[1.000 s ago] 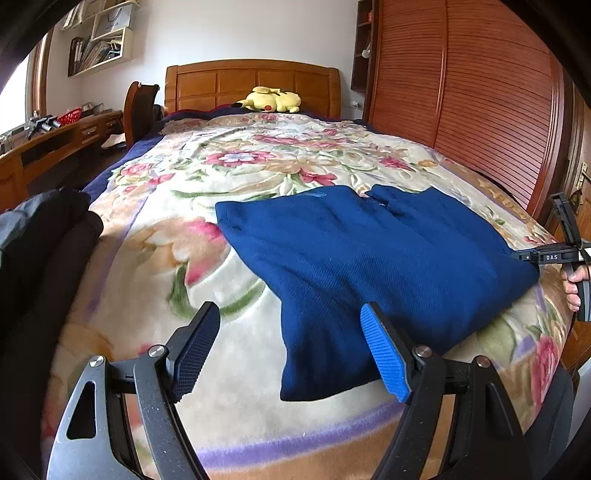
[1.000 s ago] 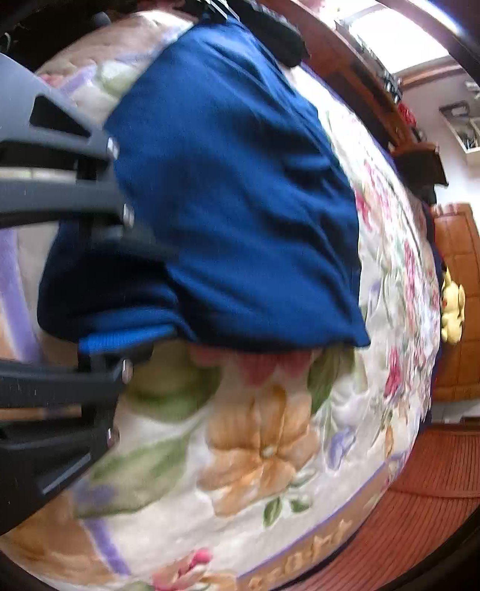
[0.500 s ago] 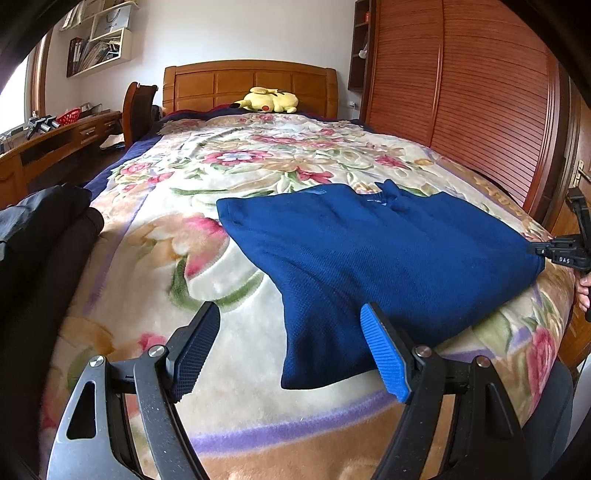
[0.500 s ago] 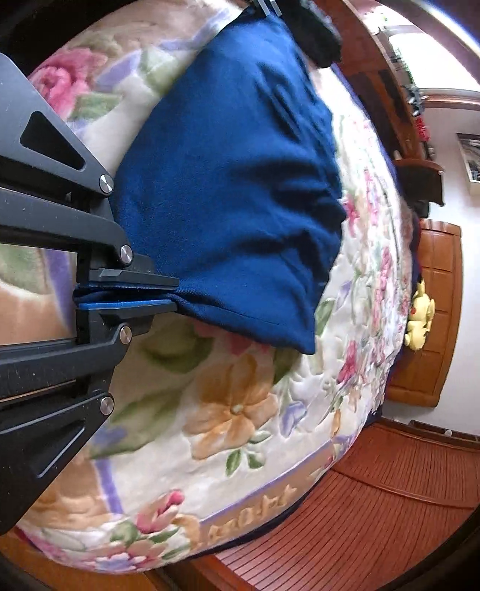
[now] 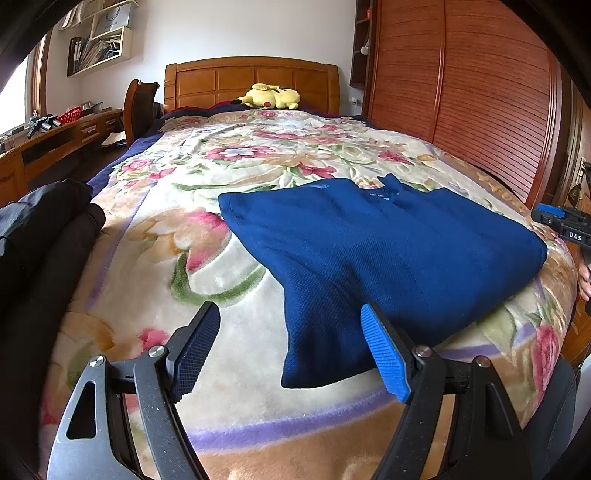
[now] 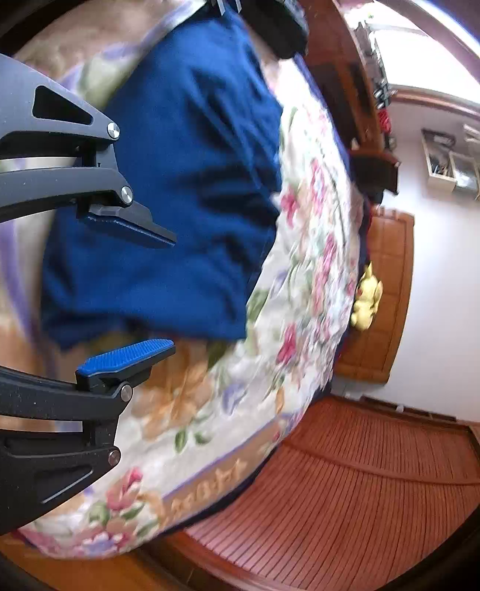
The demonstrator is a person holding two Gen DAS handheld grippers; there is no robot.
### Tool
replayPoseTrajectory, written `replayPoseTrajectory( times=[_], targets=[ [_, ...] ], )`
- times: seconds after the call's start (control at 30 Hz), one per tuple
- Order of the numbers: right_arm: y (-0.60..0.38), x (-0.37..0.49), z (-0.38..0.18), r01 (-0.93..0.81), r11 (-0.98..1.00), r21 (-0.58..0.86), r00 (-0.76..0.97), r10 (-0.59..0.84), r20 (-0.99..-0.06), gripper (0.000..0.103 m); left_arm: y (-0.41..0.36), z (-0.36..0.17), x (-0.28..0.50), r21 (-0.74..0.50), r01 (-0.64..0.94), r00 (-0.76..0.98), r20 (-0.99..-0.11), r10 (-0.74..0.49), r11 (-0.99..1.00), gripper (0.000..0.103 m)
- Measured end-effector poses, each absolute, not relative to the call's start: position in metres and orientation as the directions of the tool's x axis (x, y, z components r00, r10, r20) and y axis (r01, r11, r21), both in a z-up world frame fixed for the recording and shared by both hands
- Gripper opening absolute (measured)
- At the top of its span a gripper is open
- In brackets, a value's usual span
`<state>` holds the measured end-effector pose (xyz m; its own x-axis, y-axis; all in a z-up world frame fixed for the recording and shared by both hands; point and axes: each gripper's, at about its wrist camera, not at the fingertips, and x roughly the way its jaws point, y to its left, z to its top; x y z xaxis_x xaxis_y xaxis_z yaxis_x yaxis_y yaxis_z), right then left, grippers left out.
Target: Fold large clothes
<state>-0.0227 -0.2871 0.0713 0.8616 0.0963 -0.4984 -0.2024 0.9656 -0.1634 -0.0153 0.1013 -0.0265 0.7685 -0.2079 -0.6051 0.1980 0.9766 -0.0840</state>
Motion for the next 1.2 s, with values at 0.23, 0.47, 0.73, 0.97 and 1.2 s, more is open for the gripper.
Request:
replayPoseTrajectory(
  times=[0.23,0.47,0.73,0.97,1.2],
  targets=[
    [-0.208,-0.016,0.047,-0.336,0.933,-0.129,0.827,0.227,-0.515,0.054,0.101,-0.028,-0.014,-0.082,0.197,0.765,-0.61,-0.206,0.977,0.079],
    [-0.153,-0.01,0.028,-0.417,0.894,-0.166,0.808,0.281,-0.517,0.054,0.103,-0.033,-0.013,-0.081,0.196,0.756,-0.622,-0.204,0.977,0.079],
    [-0.16,0.013,0.018,-0.421,0.895,-0.147,0.773,0.269,-0.575,0.054,0.104,-0.035,-0.015,-0.088,0.202,0.748,-0.629,-0.212,0.975,0.079],
    [-0.144,0.031,0.001,-0.439,0.883,-0.168,0.747,0.255,-0.613,0.055,0.104,-0.038,-0.021,-0.103,0.198,0.744,-0.631,-0.218,0.975,0.079],
    [-0.157,0.02,-0.005,-0.436,0.889,-0.138,0.765,0.285,-0.578,0.056,0.106,-0.043,-0.03,-0.111,0.196,0.741,-0.634,-0.221,0.974,0.079]
  ],
)
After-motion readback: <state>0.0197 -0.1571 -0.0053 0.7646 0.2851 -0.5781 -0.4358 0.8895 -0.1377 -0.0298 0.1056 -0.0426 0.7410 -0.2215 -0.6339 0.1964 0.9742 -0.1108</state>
